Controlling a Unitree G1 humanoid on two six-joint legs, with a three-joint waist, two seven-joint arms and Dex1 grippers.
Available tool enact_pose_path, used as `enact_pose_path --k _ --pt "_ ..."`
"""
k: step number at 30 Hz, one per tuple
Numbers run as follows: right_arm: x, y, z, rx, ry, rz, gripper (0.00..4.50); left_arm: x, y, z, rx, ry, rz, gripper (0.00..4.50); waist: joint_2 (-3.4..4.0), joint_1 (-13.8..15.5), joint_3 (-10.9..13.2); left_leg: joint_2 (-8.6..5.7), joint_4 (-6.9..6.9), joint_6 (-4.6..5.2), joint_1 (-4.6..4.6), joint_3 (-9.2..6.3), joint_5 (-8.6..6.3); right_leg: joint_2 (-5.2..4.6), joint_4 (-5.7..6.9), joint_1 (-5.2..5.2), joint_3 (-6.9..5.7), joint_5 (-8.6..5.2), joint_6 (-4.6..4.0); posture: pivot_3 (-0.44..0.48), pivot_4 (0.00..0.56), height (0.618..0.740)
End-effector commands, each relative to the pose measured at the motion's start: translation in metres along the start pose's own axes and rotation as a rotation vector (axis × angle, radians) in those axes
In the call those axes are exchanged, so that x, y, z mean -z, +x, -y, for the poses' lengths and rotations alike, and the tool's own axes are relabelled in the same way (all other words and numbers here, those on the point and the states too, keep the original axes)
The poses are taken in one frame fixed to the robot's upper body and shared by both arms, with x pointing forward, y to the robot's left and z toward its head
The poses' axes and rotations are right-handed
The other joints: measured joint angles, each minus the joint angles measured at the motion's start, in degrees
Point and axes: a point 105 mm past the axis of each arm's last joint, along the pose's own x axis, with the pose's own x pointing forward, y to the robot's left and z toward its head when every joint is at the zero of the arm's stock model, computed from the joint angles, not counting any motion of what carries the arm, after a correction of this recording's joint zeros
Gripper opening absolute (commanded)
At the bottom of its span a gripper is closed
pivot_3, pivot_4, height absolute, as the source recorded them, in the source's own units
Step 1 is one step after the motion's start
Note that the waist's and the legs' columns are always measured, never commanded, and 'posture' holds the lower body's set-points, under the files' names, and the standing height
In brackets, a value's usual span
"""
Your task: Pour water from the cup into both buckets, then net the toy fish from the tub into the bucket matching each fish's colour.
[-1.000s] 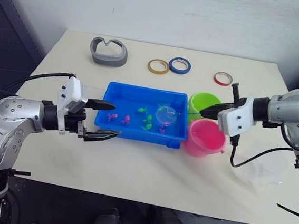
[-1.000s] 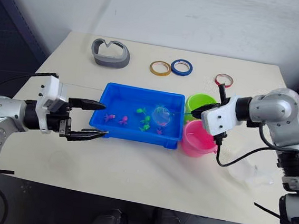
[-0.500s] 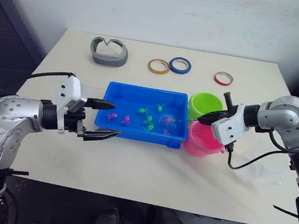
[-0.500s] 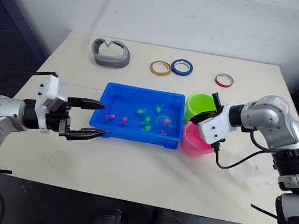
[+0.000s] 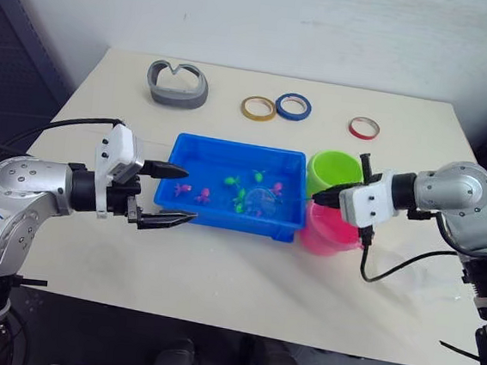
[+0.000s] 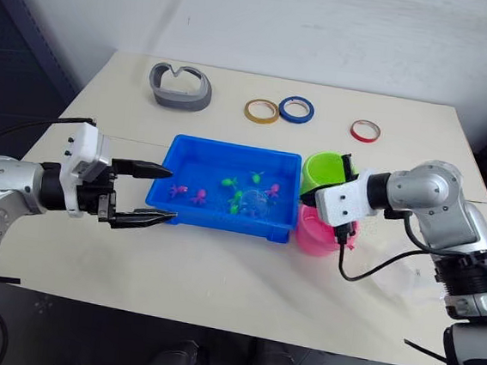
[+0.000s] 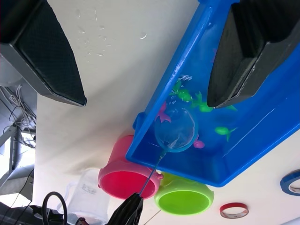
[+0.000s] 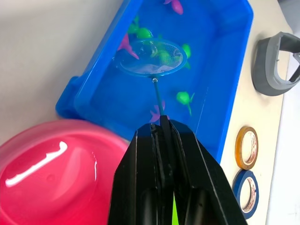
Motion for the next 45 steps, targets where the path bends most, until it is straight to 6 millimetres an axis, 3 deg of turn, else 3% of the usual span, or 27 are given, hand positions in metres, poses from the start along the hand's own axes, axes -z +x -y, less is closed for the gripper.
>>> enact_pose_path --k 1,8,13,23,28,38,45 --pt "0.004 -0.011 0.003 0.015 -0.059 -0.047 0.0 -0.011 0.001 0.002 0.007 0.048 0.024 4.49 0.0 0.05 0.0 0.0 0.0 0.0 -0.01 0.0 0.0 0.0 0.0 0.01 0.0 0.0 0.0 0.0 0.15 0.74" --pt "0.008 -0.002 -0.009 -0.006 -0.127 -0.072 0.0 -0.012 0.001 0.002 0.002 0.049 0.025 4.49 0.0 -0.15 0.0 0.0 0.0 0.0 0.0 0.01 0.0 0.0 0.0 0.0 0.0 0.0 0.0 0.0 0.15 0.74" --pt "-0.003 0.009 -0.016 -0.008 -0.029 0.002 0.0 -0.008 -0.006 0.001 -0.002 0.04 -0.001 4.49 0.0 -0.13 0.0 0.0 0.01 0.0 0.0 0.01 0.0 0.0 0.01 0.0 0.0 0.0 0.0 0.0 0.15 0.74" --pt "-0.017 0.027 -0.015 0.041 0.332 0.128 0.0 -0.003 -0.023 -0.01 -0.05 0.05 -0.05 4.49 0.0 0.0 0.0 0.0 0.01 -0.01 0.01 -0.01 0.01 0.0 0.02 0.01 0.0 0.0 0.0 0.0 0.15 0.74" --pt "-0.019 0.026 -0.013 0.059 0.536 0.181 0.0 -0.001 -0.028 -0.014 -0.068 0.049 -0.059 4.49 0.0 -0.02 0.0 0.0 0.0 0.0 -0.01 -0.01 0.0 0.0 0.03 0.0 0.0 0.0 0.0 0.0 0.15 0.74" --pt "-0.018 -0.002 0.0 0.167 0.789 0.221 0.0 -0.007 -0.024 -0.018 -0.049 0.034 0.003 4.49 0.01 0.14 0.01 0.0 -0.03 0.01 -0.02 -0.01 -0.01 0.0 0.01 0.0 0.0 0.0 0.0 0.0 0.15 0.74" --pt "-0.02 -0.049 -0.001 0.353 0.894 0.216 0.0 -0.028 0.001 -0.017 0.052 0.017 0.131 4.49 0.01 0.37 0.01 0.0 -0.07 0.01 -0.05 -0.02 -0.01 0.0 0.0 0.0 0.0 0.0 0.0 0.0 0.15 0.74"
